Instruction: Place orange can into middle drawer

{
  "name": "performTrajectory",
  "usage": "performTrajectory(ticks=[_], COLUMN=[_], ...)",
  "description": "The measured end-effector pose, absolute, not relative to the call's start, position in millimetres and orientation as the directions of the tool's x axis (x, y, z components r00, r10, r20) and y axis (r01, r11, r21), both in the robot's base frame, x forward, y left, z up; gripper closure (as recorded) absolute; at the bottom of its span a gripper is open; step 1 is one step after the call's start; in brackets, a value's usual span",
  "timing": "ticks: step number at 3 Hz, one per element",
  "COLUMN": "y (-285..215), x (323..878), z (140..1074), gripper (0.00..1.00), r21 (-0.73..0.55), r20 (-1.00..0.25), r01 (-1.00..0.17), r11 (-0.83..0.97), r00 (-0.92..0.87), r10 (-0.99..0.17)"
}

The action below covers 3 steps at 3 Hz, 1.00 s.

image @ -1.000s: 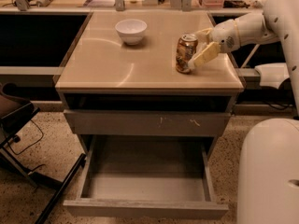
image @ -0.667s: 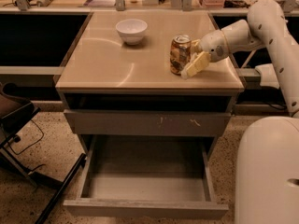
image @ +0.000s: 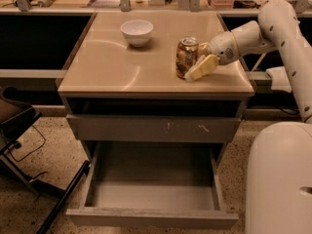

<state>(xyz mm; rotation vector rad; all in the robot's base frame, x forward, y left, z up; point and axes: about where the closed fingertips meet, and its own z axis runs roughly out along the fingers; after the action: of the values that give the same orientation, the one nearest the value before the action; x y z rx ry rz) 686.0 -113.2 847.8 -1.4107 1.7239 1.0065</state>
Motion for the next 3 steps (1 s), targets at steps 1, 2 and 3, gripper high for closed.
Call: performTrajectory(ticks=[1,2,3], y=[-113.2,-113.1,-113.1], x=[686.0,686.0,686.0], z=[847.8,847.8,847.8], gripper=[0.42,0.65,0.88], r21=[0.142,0.142,0.143], r20=[-0.873,-0.873,-0.873], r01=[-0.983,-0.983,-0.983], r11=[0.112,0.112,0.112], r00=[-0.178,-0.178,-0.178], r10=[-0.455,-0.455,-0.455])
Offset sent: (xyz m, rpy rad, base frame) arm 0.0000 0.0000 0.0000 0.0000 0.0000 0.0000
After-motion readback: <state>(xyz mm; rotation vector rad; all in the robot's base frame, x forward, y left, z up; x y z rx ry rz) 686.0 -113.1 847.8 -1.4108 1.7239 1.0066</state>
